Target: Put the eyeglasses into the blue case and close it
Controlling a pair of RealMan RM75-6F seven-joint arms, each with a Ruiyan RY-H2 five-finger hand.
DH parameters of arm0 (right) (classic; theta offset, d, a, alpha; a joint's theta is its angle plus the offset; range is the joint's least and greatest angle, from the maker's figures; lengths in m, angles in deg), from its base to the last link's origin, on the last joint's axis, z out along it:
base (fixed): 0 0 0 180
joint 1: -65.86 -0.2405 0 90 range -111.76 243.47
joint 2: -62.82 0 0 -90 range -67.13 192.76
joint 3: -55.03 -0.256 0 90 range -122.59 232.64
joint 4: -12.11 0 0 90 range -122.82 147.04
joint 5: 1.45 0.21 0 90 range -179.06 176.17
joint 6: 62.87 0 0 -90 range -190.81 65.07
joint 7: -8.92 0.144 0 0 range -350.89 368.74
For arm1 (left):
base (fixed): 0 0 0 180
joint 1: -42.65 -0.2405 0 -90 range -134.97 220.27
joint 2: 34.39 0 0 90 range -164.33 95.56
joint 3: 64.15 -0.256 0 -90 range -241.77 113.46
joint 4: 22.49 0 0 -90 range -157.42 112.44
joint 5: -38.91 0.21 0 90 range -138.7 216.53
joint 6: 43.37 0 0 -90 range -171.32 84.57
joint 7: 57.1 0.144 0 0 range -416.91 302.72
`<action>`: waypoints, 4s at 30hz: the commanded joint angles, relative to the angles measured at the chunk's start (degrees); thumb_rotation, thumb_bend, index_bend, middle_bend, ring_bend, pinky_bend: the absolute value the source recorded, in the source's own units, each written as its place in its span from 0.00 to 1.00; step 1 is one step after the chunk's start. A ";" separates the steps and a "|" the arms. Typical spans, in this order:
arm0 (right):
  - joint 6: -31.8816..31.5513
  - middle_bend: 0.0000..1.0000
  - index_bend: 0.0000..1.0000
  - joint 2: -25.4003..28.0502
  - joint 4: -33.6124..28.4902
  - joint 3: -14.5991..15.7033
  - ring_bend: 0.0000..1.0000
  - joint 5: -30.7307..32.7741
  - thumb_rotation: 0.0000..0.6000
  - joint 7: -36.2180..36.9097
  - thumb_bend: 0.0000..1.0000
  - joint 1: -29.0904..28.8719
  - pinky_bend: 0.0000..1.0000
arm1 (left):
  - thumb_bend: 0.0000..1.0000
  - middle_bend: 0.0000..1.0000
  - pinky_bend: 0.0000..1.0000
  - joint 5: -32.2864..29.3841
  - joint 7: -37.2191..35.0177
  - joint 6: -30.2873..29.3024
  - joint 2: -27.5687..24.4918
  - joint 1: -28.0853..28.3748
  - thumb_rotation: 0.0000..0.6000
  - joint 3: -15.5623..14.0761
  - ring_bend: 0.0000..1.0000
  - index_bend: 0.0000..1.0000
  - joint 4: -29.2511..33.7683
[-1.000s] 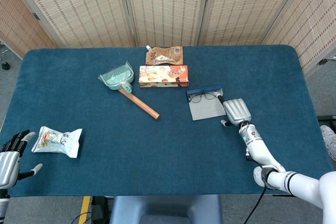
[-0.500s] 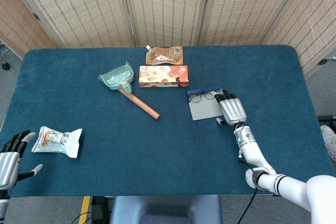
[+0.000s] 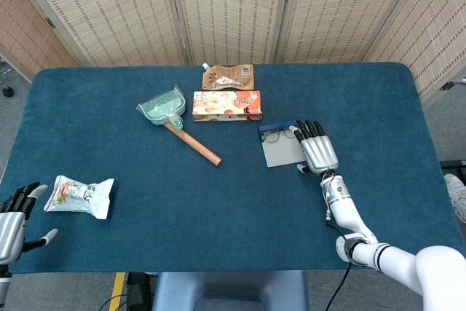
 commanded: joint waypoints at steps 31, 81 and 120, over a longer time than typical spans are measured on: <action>2.57 0.04 0.14 -8.10 14.99 -1.89 0.00 -3.95 1.00 4.45 0.15 -0.07 0.00 | 0.19 0.15 0.27 -0.30 0.48 0.76 -0.36 0.24 1.00 -0.09 0.15 0.18 0.81; 4.18 0.12 0.31 -14.61 25.40 -5.42 0.00 -7.40 1.00 7.25 0.34 -6.67 0.00 | 0.19 0.15 0.27 -1.24 0.03 1.68 -0.01 0.33 1.00 -0.11 0.15 0.18 -0.05; -5.89 0.21 0.57 -7.40 12.15 0.46 0.01 -12.47 1.00 7.29 0.51 2.91 0.00 | 0.19 0.15 0.27 -0.62 -0.97 2.11 0.43 0.83 1.00 -0.14 0.15 0.18 -0.61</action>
